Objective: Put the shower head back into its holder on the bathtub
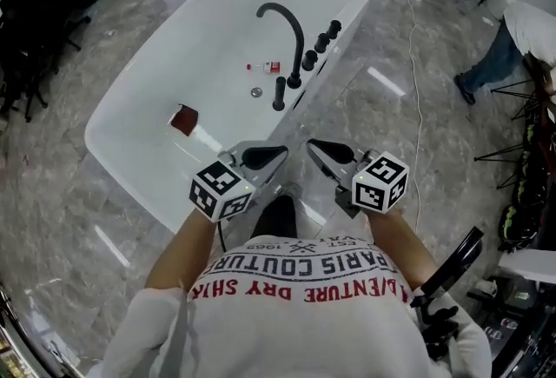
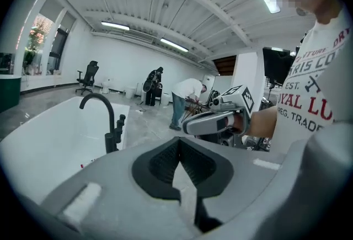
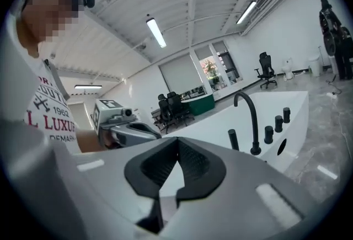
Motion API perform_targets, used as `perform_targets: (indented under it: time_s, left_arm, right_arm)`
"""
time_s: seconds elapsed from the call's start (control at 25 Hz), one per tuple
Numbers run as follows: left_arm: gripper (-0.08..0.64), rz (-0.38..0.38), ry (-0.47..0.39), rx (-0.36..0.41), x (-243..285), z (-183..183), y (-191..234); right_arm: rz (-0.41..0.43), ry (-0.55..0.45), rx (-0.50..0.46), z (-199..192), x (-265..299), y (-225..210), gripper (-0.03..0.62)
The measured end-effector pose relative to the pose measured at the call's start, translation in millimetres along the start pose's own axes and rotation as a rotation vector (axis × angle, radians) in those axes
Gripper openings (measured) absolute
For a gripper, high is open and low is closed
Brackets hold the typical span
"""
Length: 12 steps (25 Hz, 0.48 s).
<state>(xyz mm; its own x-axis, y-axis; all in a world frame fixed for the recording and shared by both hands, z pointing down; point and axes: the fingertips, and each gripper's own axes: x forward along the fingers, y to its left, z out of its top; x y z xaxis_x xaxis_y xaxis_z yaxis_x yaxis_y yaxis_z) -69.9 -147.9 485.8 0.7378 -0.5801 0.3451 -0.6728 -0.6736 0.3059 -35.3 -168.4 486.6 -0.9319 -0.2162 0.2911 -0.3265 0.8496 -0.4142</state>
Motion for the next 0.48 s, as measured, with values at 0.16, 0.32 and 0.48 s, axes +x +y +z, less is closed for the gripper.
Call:
perform_targets:
  time_s: [0.16,0.32,0.48]
  left_arm:
    - [0.003,-0.034,-0.074,0.027,-23,7,-86]
    - [0.003,-0.057,-0.123,0.04,-54,8,-178]
    - [0.003,-0.064,-0.122,0.084,-84,8,-247]
  right_arm:
    - [0.028,-0.06,-0.02,-14,-73,72,0.002]
    - [0.031,-0.095,-0.048,-35,-142,144,0.003]
    - [0.06,-0.099,-0.088,-48,-177,203,0.003]
